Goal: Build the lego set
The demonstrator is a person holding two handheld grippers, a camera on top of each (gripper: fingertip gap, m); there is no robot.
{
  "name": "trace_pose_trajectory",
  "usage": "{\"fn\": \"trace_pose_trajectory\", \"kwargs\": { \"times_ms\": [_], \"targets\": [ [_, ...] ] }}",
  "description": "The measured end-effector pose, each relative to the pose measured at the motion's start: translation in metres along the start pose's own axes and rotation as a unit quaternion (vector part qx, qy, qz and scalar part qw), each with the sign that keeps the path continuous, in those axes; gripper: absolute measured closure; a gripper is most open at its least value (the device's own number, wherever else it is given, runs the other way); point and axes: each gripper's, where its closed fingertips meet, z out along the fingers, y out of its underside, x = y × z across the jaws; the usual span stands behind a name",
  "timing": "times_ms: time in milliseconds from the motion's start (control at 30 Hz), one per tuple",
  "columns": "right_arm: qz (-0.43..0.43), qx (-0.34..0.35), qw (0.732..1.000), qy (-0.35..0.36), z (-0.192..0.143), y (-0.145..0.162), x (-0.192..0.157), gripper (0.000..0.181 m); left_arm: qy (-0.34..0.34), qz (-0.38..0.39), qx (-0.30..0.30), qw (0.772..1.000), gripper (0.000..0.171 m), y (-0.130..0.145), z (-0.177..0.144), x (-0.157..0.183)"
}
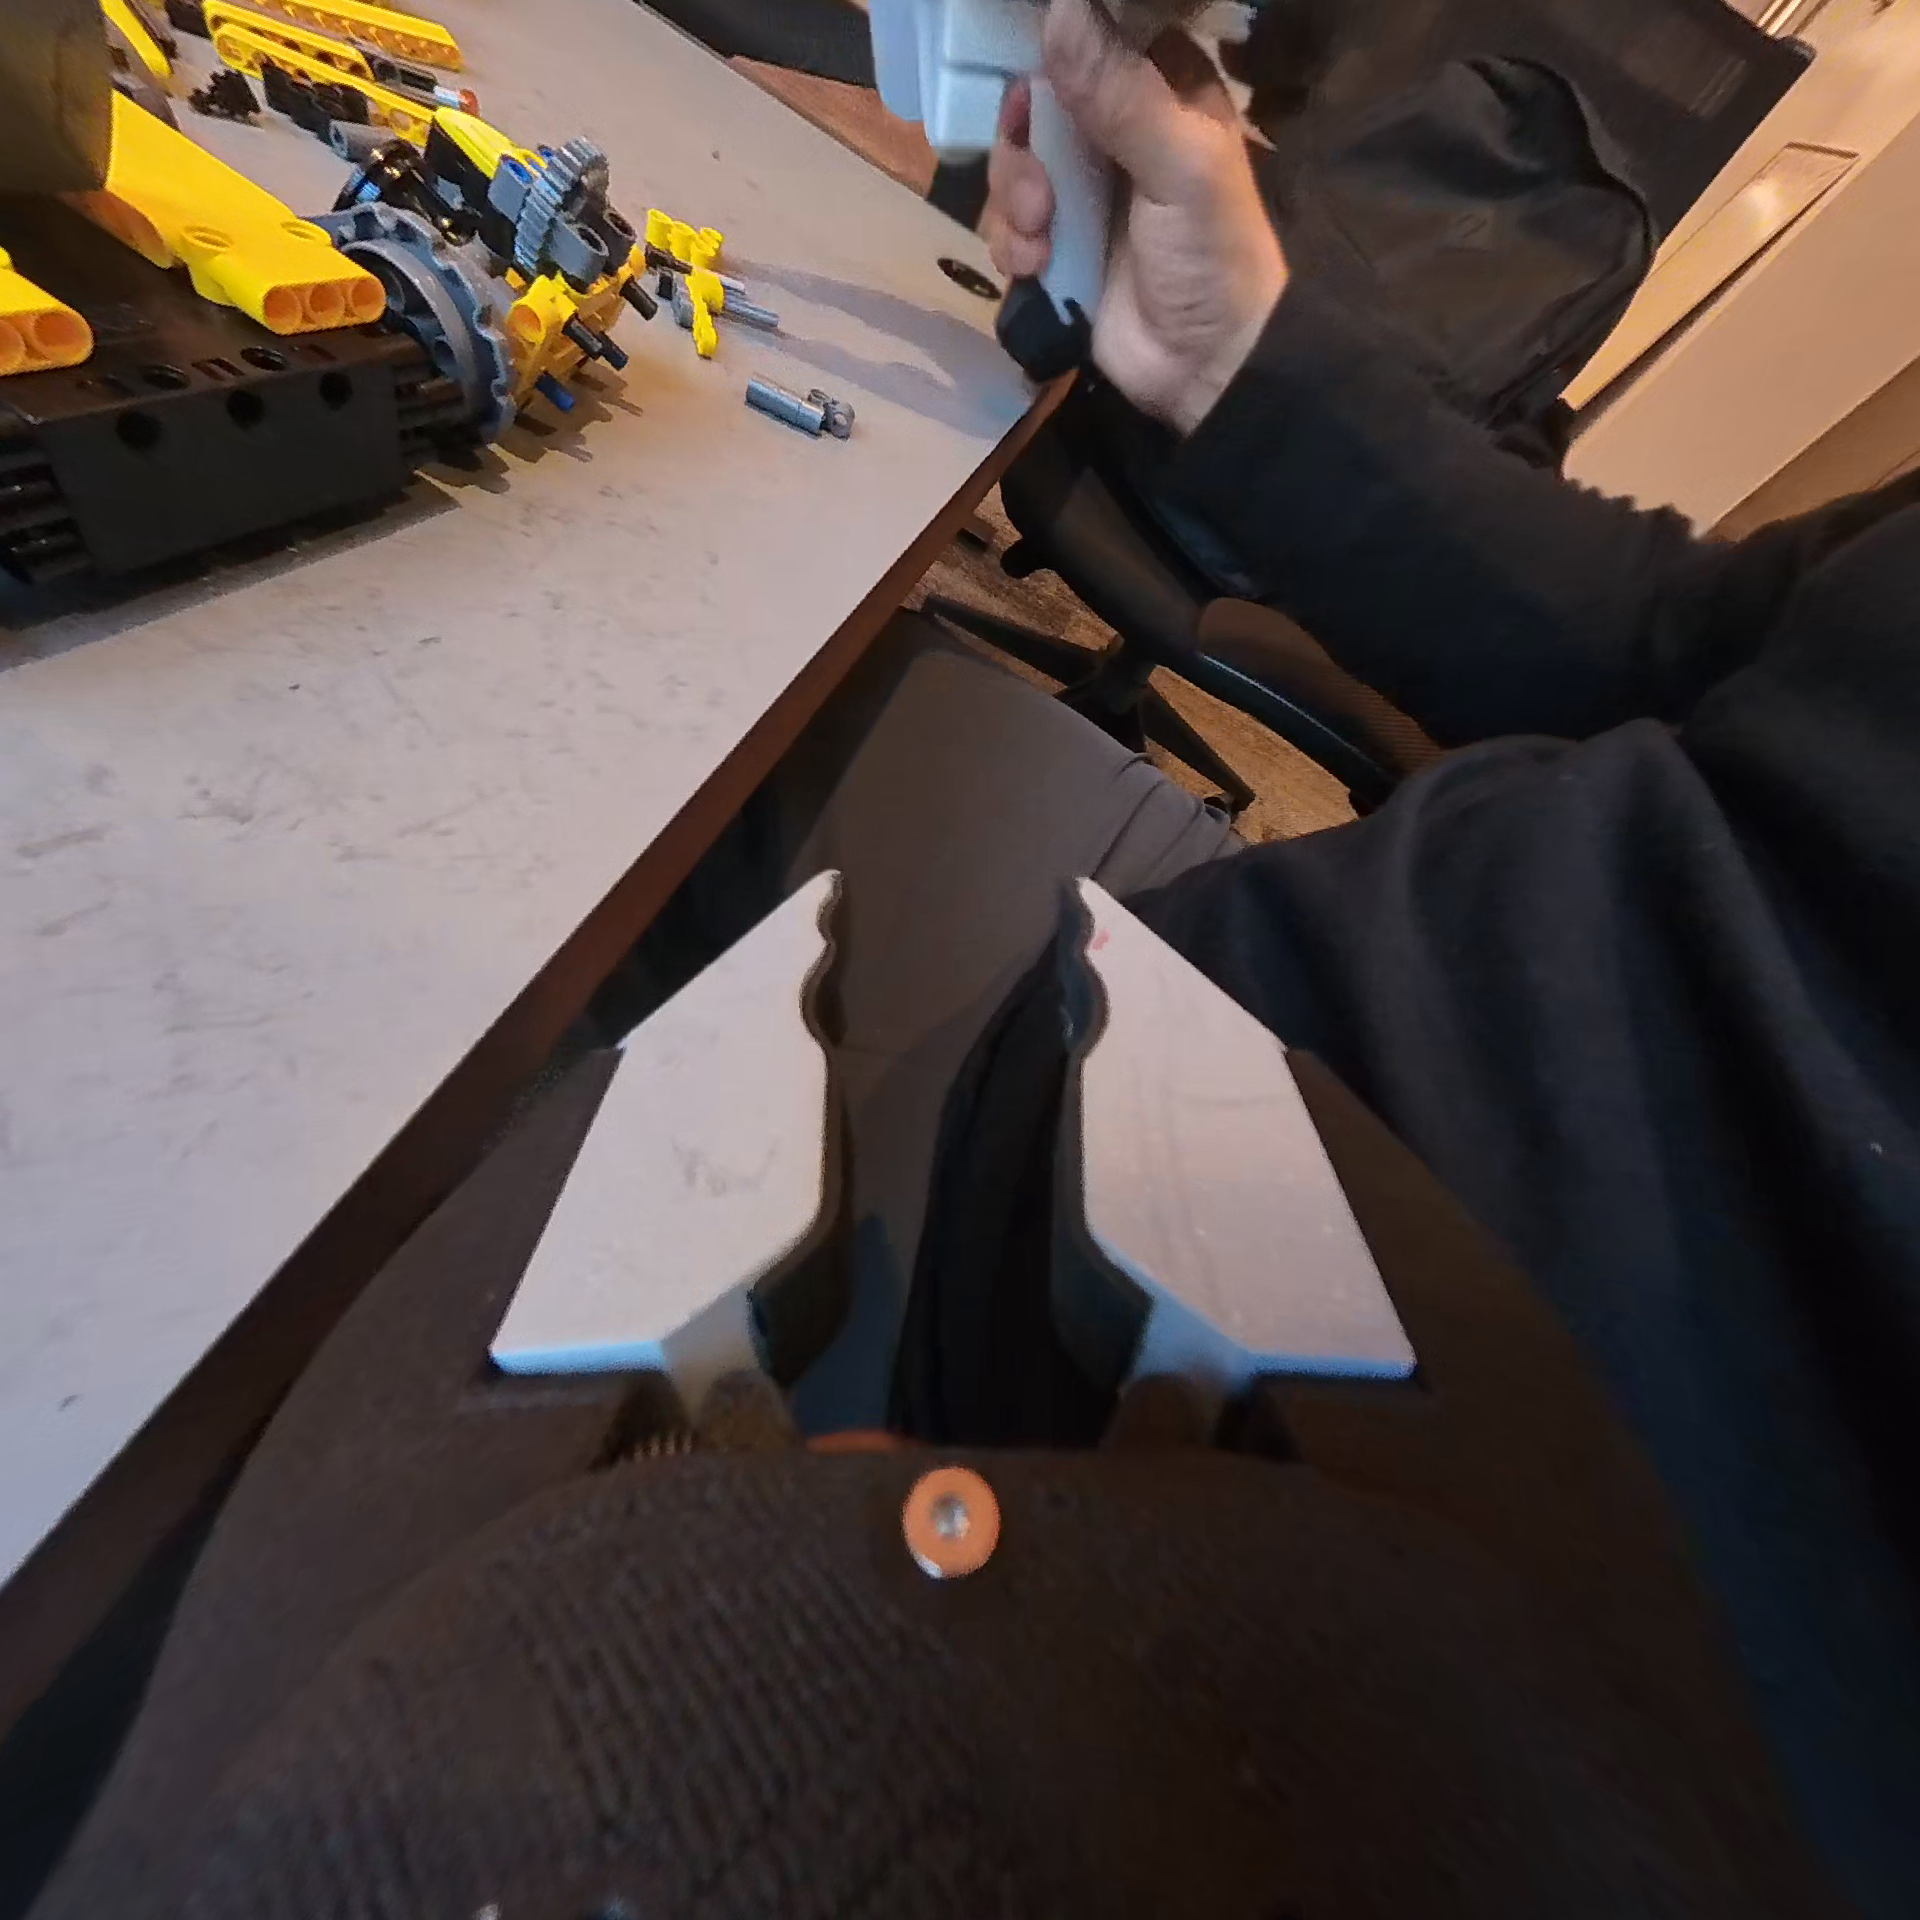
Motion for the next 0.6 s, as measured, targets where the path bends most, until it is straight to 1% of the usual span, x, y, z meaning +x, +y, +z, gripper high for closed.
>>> {"fn": "trace_pose_trajectory", "kwargs": {
  "times_ms": [67, 133, 200, 333, 400, 533, 600],
  "targets": [
    [-0.002, 0.044, 0.999, 0.015, 0.0, -0.016, 0.012, 0.143, 0.0, 0.001, -0.001, 1.0, 0.132, 0.001, 0.0, 0.0],
    [-0.006, 0.063, 0.998, 0.021, 0.002, -0.024, 0.022, 0.141, -0.001, -0.001, -0.001, 1.0, 0.132, 0.0, 0.0, -0.001],
    [-0.012, 0.069, 0.997, 0.029, 0.005, -0.025, 0.032, 0.139, -0.001, -0.005, 0.002, 1.0, 0.132, 0.0, 0.0, -0.002],
    [-0.002, 0.056, 0.998, 0.011, 0.015, -0.013, 0.033, 0.137, -0.002, -0.01, 0.003, 1.0, 0.132, -0.001, 0.0, -0.004],
    [0.001, 0.072, 0.997, 0.012, 0.014, -0.017, 0.034, 0.138, -0.001, -0.011, 0.003, 1.0, 0.132, -0.001, 0.0, -0.004],
    [0.053, 0.117, 0.992, -0.015, 0.007, -0.027, 0.036, 0.139, 0.004, -0.013, 0.003, 1.0, 0.132, -0.001, 0.0, -0.003],
    [0.055, 0.13, 0.99, -0.013, 0.004, -0.029, 0.037, 0.138, 0.004, -0.014, 0.006, 1.0, 0.132, -0.002, 0.0, -0.003]
  ]
}}
